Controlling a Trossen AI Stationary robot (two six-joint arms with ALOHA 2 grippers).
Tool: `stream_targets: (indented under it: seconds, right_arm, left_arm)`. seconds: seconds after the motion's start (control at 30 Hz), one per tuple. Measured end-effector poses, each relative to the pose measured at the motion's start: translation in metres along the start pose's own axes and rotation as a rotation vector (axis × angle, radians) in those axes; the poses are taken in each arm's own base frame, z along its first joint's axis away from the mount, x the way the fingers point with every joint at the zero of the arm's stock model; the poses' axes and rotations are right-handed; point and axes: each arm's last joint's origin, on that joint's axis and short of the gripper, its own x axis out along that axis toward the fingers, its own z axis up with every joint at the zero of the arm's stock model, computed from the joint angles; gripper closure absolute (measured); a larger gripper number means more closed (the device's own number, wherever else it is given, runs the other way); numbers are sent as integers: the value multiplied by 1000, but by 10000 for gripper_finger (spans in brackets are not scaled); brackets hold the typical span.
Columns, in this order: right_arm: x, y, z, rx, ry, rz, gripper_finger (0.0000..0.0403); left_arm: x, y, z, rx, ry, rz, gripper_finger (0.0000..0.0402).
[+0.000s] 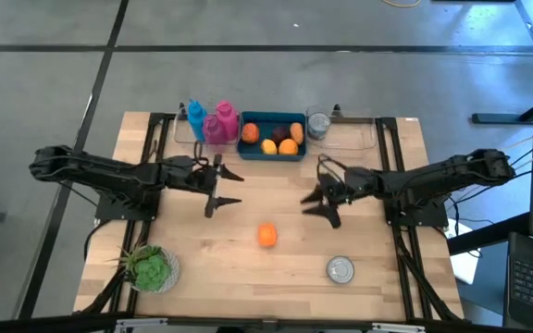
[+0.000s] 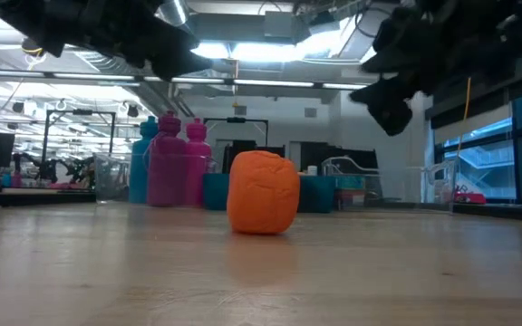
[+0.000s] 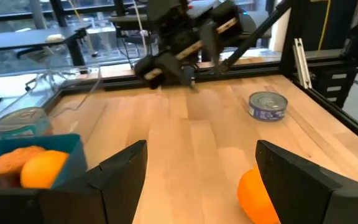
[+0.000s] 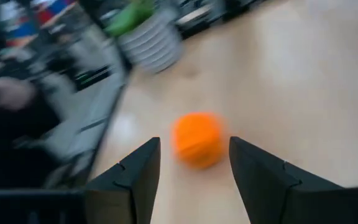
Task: Pick & Place Food Item
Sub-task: Stack the blue can on top of the yellow blue can in the right transparent bin
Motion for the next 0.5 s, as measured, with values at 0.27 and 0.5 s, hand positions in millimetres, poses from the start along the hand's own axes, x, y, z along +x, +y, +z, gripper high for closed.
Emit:
stream_targets:
  seconds: [0.27, 0.5]
  right_arm:
    - [5, 36, -26, 94, 235, 10, 211]
    - [-4, 81, -23, -1, 444, -203, 211]
  left_arm:
    - [19, -6, -4, -30, 38, -28, 109]
    - [30, -6, -7, -93, 0, -35, 109]
